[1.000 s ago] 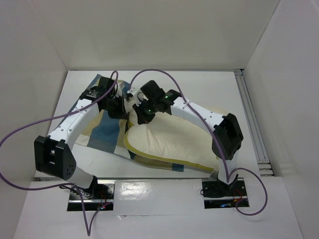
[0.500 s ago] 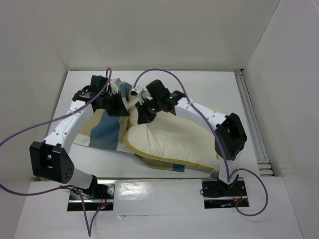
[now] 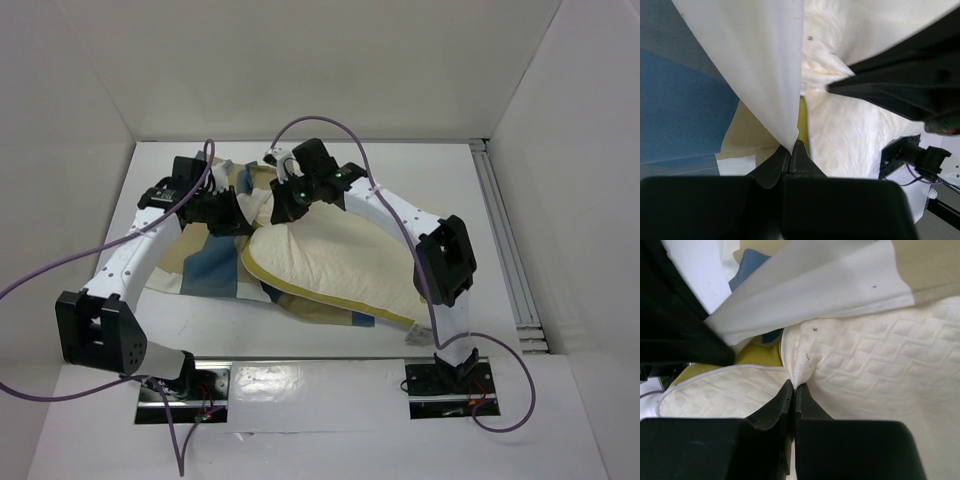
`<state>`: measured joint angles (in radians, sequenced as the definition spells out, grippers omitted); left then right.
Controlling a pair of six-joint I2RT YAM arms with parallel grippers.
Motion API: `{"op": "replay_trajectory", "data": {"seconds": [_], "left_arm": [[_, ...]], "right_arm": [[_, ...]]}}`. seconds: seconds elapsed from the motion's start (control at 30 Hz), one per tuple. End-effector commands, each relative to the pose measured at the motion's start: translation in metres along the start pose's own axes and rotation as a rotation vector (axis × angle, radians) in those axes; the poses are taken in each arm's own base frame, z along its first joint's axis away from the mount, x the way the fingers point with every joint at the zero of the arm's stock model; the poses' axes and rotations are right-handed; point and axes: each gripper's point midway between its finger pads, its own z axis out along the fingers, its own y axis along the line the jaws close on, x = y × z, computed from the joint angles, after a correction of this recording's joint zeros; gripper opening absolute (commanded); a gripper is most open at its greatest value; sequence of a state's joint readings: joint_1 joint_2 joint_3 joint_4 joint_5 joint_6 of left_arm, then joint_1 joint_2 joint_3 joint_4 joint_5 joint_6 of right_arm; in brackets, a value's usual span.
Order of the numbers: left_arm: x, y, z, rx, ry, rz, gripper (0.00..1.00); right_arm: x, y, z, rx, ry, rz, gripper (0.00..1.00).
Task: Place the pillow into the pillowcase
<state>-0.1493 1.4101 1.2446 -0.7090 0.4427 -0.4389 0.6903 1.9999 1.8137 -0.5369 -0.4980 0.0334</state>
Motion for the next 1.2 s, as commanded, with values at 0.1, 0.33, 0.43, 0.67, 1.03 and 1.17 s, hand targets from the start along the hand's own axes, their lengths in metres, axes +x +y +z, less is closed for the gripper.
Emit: {"op": "replay_trajectory", "data": {"seconds": [0.1,0.33,0.43,0.67,1.03,1.17], "left_arm": [[0.006,-0.009,-0.021,0.031,0.001,0.035,0.00],[0.005,-0.007,-0.021,0.024,0.004,0.013,0.00],[0.000,-0.004,-0.021,0.012,-0.012,0.001,0.00],[0.004,0.004,-0.018,0.007,-0.003,-0.032,0.00],[0.003,0.008,-0.024,0.003,-0.022,-0.040,0.00],[0.010,0.008,-0.024,0.009,-0.005,-0.039,0.00]], "right_arm": [[-0.028,-0.042,0.009,0.139,-0.104,0.042,0.00],[-0.029,-0.022,-0.029,0.154,-0.167,0.097,0.84],[-0.008,-0.001,-0.044,0.198,-0.168,0.084,0.88],[0.049,0.069,-0.023,0.146,-0.118,-0.041,0.89],[0.060,0.058,0.038,0.254,-0.056,-0.054,0.00],[0.030,0.051,0.014,0.272,-0.146,-0.053,0.00]]}}
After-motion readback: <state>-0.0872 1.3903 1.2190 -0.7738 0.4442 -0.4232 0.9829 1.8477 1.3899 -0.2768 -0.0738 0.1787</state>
